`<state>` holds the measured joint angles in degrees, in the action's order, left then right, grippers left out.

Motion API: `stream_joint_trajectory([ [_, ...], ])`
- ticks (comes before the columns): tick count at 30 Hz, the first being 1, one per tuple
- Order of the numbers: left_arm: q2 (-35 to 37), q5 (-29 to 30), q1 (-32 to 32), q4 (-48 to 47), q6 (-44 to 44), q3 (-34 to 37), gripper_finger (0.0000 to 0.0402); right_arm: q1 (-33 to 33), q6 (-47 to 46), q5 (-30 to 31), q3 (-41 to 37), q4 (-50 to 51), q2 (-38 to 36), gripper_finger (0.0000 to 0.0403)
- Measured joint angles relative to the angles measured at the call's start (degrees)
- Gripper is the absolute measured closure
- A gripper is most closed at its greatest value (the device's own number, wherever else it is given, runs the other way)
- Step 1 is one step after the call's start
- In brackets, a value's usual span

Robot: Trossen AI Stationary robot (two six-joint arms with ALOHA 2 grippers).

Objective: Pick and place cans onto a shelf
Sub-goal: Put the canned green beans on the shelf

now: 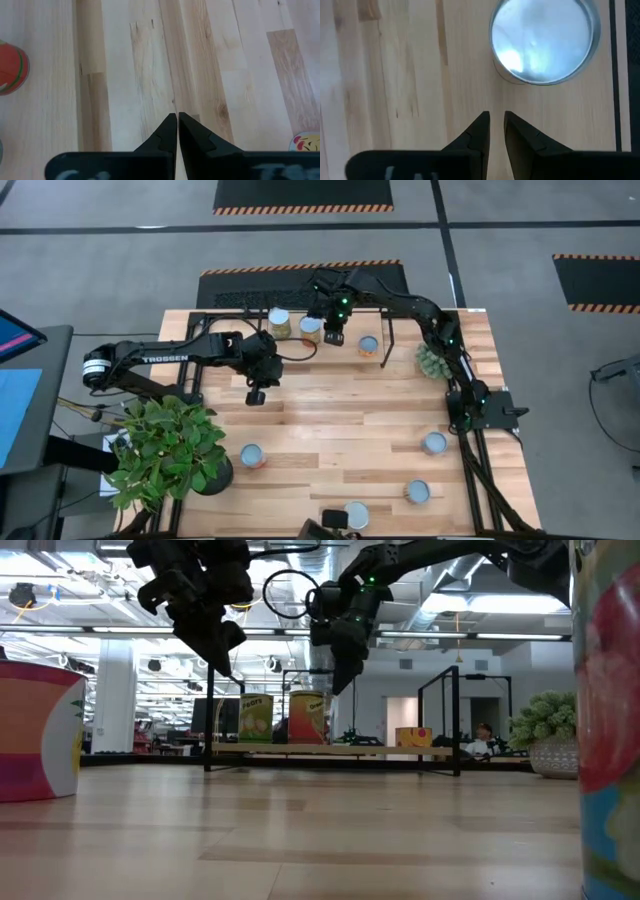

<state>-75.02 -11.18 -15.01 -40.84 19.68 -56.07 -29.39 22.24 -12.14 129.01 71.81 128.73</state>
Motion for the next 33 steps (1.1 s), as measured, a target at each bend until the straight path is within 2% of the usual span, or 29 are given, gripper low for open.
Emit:
stream_joint_trajectory([
  [7, 0.0, 0.0, 0.0, 0.0, -0.5, 0.0, 0.0396, 0.0, 0.2, 0.1, 0.0, -4.6, 0.0, 0.0321],
  [17, 0.0, 0.0, 0.0, 0.0, -0.7, 0.0, 0.0396, -0.1, 0.3, 0.3, 0.0, -1.9, 0.0, 0.0321],
  [22, 0.0, 0.0, 0.0, 0.0, -0.7, 0.0, 0.0396, -0.5, 0.2, 1.9, -4.2, -5.0, 0.2, 0.0321],
  [33, 0.0, 0.0, 0.0, 0.3, -0.8, 0.0, 0.0396, -0.4, 0.6, 1.7, -4.1, -9.5, 0.0, 0.0321],
])
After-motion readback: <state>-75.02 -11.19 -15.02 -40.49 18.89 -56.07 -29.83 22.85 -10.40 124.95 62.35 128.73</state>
